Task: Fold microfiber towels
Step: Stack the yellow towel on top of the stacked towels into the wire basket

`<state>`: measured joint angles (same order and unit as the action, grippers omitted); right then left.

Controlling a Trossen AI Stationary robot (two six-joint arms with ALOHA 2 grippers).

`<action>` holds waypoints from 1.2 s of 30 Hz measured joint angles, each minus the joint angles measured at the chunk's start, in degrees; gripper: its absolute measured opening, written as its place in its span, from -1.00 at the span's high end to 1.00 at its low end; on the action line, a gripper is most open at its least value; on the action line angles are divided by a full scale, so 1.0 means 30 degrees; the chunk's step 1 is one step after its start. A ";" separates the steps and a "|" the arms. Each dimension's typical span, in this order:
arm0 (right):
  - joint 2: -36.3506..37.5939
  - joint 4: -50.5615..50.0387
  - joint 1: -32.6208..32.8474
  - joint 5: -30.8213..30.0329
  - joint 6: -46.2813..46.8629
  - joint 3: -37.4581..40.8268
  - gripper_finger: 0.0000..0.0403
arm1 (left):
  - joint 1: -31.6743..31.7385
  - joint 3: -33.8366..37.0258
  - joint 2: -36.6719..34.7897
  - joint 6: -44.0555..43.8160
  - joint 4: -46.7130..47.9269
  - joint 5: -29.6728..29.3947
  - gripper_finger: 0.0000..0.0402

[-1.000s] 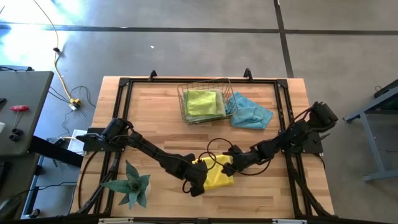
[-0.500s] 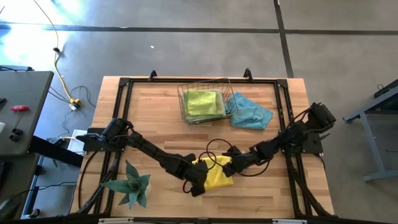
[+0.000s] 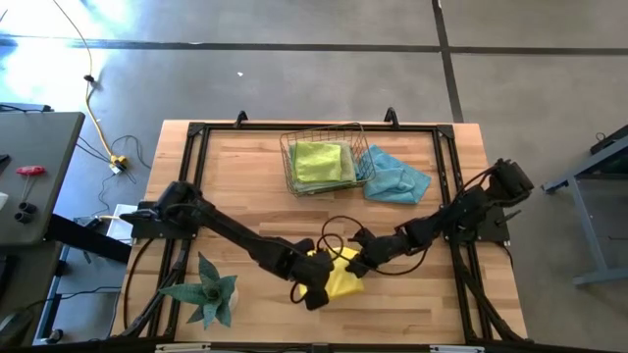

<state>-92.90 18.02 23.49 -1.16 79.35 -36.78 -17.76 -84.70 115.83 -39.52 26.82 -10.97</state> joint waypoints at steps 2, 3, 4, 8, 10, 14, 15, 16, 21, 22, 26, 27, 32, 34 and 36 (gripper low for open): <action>0.0590 -0.0465 -0.0479 0.0073 -0.0710 0.0014 0.99 | 0.0088 -0.0575 -0.0444 0.0604 0.0666 -0.0215 0.52; 0.0804 -0.0291 -0.0780 0.0276 -0.1103 0.0003 0.99 | 0.0141 -0.0819 -0.0751 0.0971 0.1093 -0.0535 0.52; 0.1148 -0.0478 -0.1110 0.0394 -0.1539 0.0000 1.00 | 0.0184 -0.1028 -0.1077 0.1345 0.1624 -0.0972 0.52; 0.2442 -0.0351 -0.2903 0.1269 -0.3352 -0.0014 1.00 | 0.0716 -0.1667 -0.2304 0.2417 0.3375 -0.2611 0.52; 0.3038 -0.0411 -0.3834 0.1893 -0.4094 -0.0014 1.00 | 0.1042 -0.1840 -0.2985 0.2619 0.3279 -0.3250 0.52; 0.3501 -0.0747 -0.5749 0.3311 -0.5396 -0.0715 1.00 | 0.1738 -0.1854 -0.4671 0.2895 0.3725 -0.4490 0.52; 0.3430 -0.0765 -0.6209 0.3758 -0.5876 -0.1108 1.00 | 0.1877 -0.1844 -0.5144 0.2902 0.4018 -0.4862 0.52; 0.3378 -0.0882 -0.6674 0.4184 -0.6418 -0.1531 1.00 | 0.1969 -0.1803 -0.5513 0.2967 0.4301 -0.5378 0.52; 0.3026 -0.3431 -0.8778 0.5701 -0.9652 -0.4056 1.00 | 0.2443 -0.1863 -0.7096 0.3191 0.4549 -0.7565 0.52; 0.3031 -0.3986 -0.9192 0.5990 -1.0286 -0.4582 1.00 | 0.2494 -0.1897 -0.7392 0.3222 0.4548 -0.7911 0.52; 0.3026 -0.6053 -1.0830 0.7265 -1.1999 -0.6371 1.00 | 0.2549 -0.1894 -0.8162 0.2824 0.5106 -0.9202 0.52; 0.2871 -0.6066 -1.1158 0.7600 -1.2324 -0.6807 1.00 | 0.2542 -0.1825 -0.8355 0.2715 0.5656 -0.9450 0.52; 0.2395 -0.6057 -1.2675 0.8697 -1.3149 -0.8595 1.00 | 0.2542 -0.1818 -0.8480 0.2803 0.5616 -1.0741 0.52; 0.2184 -0.6292 -1.3154 0.8844 -1.3475 -0.9130 1.00 | 0.2584 -0.1818 -0.8473 0.2870 0.5470 -1.0956 0.52; 0.1858 -0.5575 -1.3587 0.8853 -1.3572 -0.9884 1.00 | 0.2733 -0.1818 -0.8473 0.2881 0.5499 -1.0991 0.52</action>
<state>-87.33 1.30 -17.27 25.40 38.63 -66.43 -9.56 -90.15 90.41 -30.87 43.32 -43.94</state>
